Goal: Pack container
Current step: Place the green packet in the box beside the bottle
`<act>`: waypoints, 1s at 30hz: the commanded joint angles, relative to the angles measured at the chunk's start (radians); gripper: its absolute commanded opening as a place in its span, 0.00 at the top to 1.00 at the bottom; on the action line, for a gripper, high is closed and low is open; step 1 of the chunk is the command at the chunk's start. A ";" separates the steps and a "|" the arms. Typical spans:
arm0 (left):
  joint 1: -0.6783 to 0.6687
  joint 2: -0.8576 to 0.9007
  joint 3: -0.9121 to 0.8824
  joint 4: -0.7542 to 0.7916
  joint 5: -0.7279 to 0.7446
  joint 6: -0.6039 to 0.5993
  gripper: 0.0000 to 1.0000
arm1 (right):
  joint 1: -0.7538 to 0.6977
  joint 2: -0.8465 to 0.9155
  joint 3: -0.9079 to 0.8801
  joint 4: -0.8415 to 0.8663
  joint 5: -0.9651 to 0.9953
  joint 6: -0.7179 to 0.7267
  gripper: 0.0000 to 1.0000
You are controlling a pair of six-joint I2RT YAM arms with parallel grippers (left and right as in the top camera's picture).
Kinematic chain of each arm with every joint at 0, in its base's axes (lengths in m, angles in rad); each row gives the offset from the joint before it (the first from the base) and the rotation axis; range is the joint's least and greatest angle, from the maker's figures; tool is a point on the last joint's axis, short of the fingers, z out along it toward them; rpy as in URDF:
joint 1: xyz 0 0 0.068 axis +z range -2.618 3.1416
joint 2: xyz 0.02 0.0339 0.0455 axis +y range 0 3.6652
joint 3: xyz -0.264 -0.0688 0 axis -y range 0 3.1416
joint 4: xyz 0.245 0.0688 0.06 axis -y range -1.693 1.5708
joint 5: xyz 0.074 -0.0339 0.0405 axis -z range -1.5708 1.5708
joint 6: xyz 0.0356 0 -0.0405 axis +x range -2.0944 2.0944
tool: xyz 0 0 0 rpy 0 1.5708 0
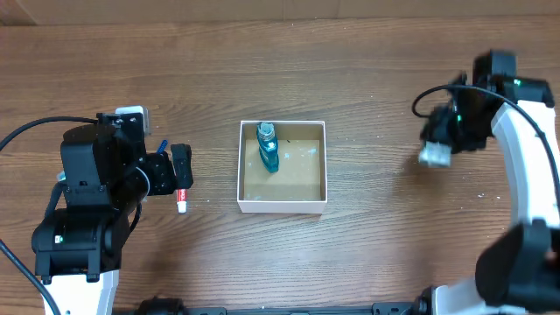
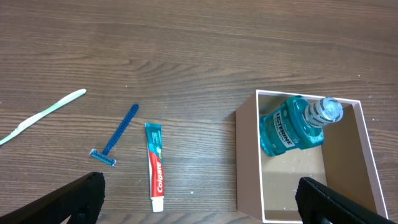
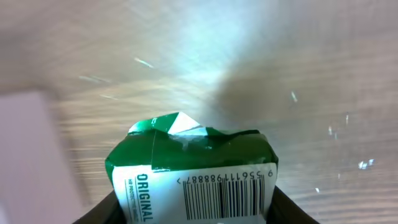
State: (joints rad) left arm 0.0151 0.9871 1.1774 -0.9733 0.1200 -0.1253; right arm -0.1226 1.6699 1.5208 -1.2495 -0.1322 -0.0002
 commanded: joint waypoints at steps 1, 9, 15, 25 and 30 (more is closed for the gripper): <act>0.003 0.002 0.021 0.002 0.004 -0.010 0.00 | 0.164 -0.148 0.110 0.014 -0.037 0.079 0.89; 0.003 0.002 0.021 0.002 0.003 -0.010 0.00 | 0.588 -0.146 0.107 0.163 0.046 0.262 0.96; 0.003 0.002 0.021 0.001 0.003 -0.010 0.00 | 0.700 0.029 0.107 0.205 0.079 0.370 0.96; 0.003 0.002 0.021 -0.003 0.003 -0.010 0.00 | 0.695 0.213 0.101 0.252 0.080 0.397 0.96; 0.003 0.002 0.021 -0.009 0.003 -0.010 0.00 | 0.692 0.268 0.081 0.254 0.105 0.397 0.96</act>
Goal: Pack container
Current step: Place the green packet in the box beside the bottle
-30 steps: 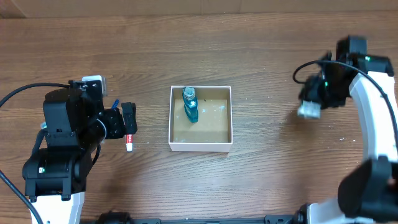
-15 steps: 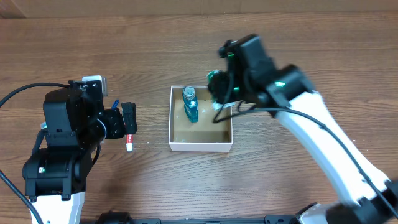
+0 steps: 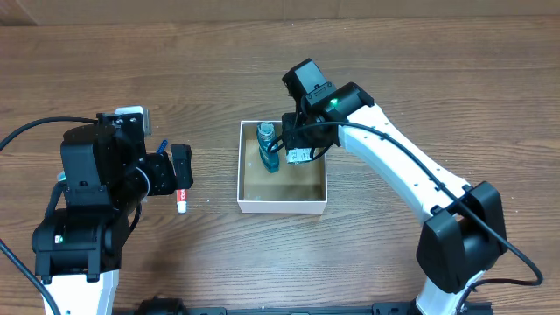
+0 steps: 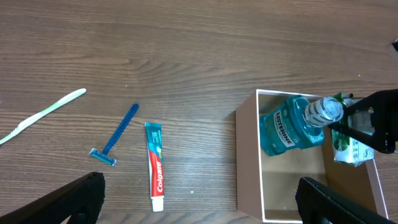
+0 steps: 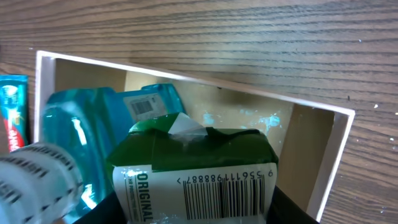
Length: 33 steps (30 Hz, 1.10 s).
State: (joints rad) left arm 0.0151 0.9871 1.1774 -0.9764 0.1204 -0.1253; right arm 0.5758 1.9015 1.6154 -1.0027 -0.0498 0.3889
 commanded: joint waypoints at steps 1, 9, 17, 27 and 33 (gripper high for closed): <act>0.003 0.002 0.021 -0.006 0.003 -0.010 0.00 | -0.009 0.046 -0.018 0.010 0.023 0.008 0.96; 0.003 0.002 0.021 -0.008 0.003 -0.010 0.00 | -0.009 0.079 -0.029 0.048 0.027 0.005 0.75; 0.003 0.002 0.021 -0.014 0.003 -0.010 0.00 | -0.009 0.078 -0.029 0.050 0.027 0.005 0.41; 0.003 0.001 0.021 -0.021 0.003 -0.010 0.00 | -0.010 -0.062 0.068 -0.041 0.143 0.018 0.32; 0.003 0.001 0.021 -0.021 0.003 -0.010 0.00 | -0.084 -0.273 0.111 -0.087 0.318 0.106 0.00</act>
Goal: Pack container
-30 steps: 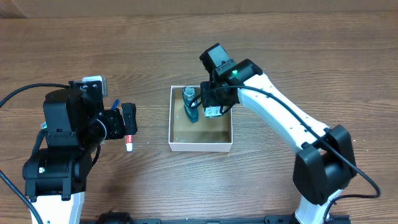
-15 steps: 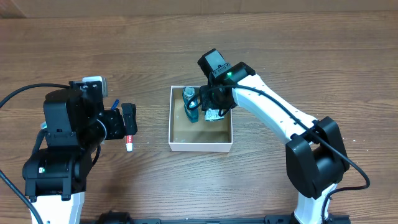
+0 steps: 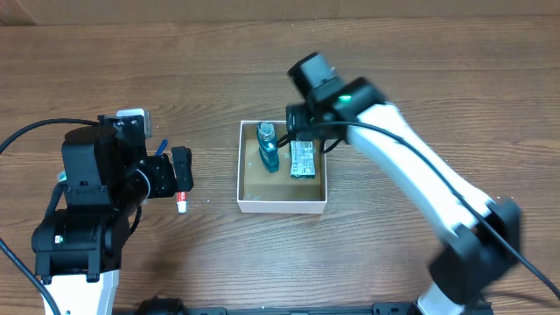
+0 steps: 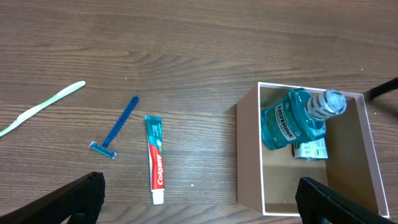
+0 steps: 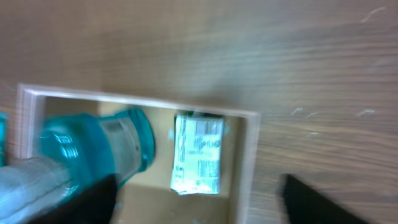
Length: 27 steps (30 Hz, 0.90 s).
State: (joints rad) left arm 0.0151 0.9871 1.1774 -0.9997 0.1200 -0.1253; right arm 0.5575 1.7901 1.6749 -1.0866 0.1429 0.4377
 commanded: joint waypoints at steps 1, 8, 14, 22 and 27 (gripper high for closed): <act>0.003 0.001 0.021 0.002 0.003 -0.010 0.00 | -0.100 -0.190 0.051 0.000 0.112 0.056 0.00; 0.003 0.001 0.021 -0.011 0.004 0.019 0.00 | -0.398 -0.280 0.046 -0.170 -0.002 -0.019 0.00; 0.003 0.002 0.021 -0.074 -0.003 0.038 0.00 | -0.603 -0.413 -0.006 -0.280 -0.123 -0.068 0.00; 0.003 0.099 0.023 -0.134 -0.026 -0.063 0.00 | -0.710 -0.601 -0.262 -0.356 -0.111 -0.071 0.00; 0.005 0.289 0.023 -0.149 -0.083 -0.063 0.00 | -0.710 -0.598 -0.375 -0.335 -0.112 -0.079 0.00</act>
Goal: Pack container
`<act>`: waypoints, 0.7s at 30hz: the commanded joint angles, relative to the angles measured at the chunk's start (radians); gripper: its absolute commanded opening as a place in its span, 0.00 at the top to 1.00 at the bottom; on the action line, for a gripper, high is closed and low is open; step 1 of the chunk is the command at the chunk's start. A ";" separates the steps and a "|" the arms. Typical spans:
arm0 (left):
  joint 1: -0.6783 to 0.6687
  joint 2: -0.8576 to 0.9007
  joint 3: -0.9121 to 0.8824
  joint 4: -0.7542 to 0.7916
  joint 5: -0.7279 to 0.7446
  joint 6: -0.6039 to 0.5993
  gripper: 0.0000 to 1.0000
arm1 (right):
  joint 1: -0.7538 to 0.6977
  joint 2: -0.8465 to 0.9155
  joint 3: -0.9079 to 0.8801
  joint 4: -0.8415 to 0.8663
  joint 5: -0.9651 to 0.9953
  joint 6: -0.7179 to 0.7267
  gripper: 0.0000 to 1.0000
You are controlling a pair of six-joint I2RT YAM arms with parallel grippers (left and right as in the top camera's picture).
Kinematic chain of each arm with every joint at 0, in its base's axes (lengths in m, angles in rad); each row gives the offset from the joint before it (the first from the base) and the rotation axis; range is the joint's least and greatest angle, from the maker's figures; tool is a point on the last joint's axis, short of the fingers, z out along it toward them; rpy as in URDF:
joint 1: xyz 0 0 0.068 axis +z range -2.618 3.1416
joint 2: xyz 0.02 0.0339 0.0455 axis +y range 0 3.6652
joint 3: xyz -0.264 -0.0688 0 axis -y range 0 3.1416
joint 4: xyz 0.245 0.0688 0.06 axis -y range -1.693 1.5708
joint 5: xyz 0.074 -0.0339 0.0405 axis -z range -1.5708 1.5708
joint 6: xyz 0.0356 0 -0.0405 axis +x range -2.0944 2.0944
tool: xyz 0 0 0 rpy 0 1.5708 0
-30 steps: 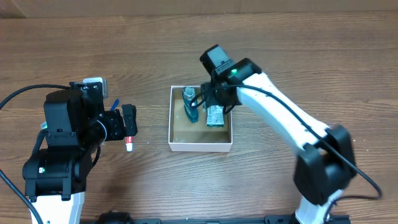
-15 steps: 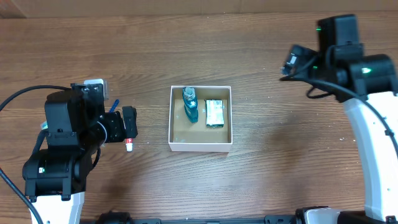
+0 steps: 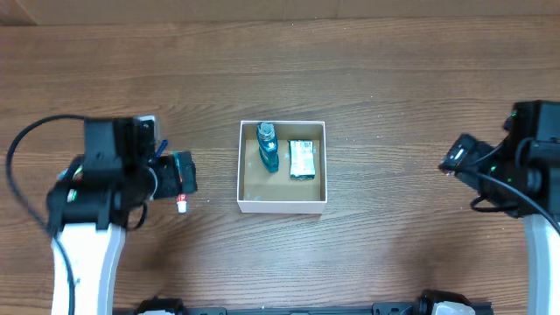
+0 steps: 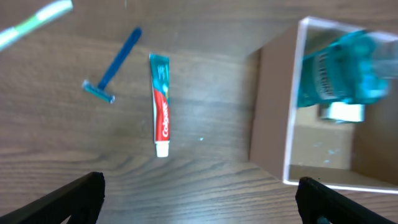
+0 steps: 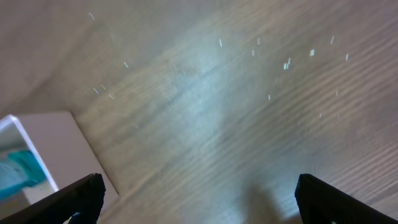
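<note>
The white box (image 3: 282, 207) stands mid-table, holding an upright teal mouthwash bottle (image 3: 267, 147) and a flat green-and-white packet (image 3: 302, 159). A red and green toothpaste tube (image 4: 161, 112) lies on the table left of the box (image 4: 273, 106), with a blue razor (image 4: 115, 65) beside it and a toothbrush (image 4: 37, 15) at the top left. My left gripper (image 3: 182, 172) hangs open over the toothpaste, which mostly hides under it in the overhead view; its fingers (image 4: 81, 193) hold nothing. My right gripper (image 3: 455, 157) is open and empty, far right of the box.
Bare wooden table lies around the box on all sides. The right wrist view shows only tabletop and a corner of the box (image 5: 37, 143) at its left edge.
My right gripper has gone from just above the box's back rim to the far right of the table. My left gripper has shifted slightly, closer over the toothpaste. The packet lies unmoved in the box.
My right gripper was shut on the green-and-white packet at the right of the table. It then held it over the box beside the mouthwash. Then the packet lay in the box with the gripper open above. Now the right arm is back at the right.
</note>
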State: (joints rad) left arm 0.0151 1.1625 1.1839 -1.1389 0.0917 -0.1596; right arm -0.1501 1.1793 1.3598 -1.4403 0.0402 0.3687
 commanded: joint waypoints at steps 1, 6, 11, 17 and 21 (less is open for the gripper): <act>0.005 0.150 0.016 -0.009 -0.055 -0.028 0.00 | -0.003 0.013 -0.074 0.025 -0.009 -0.010 0.00; 0.005 0.338 0.016 0.033 -0.058 -0.020 0.00 | -0.003 0.013 -0.131 0.060 -0.033 -0.011 0.00; 0.005 0.518 0.016 0.079 -0.058 -0.020 0.00 | -0.003 0.013 -0.132 0.066 -0.035 -0.011 0.00; 0.005 0.671 0.016 0.130 -0.058 -0.021 0.00 | -0.003 0.013 -0.131 0.066 -0.035 -0.019 0.00; 0.005 0.753 0.016 0.149 -0.058 -0.028 0.00 | -0.003 0.013 -0.131 0.066 -0.035 -0.026 0.00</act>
State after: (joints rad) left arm 0.0151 1.8580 1.1847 -0.9981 0.0433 -0.1665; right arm -0.1501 1.2034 1.2339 -1.3788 0.0071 0.3595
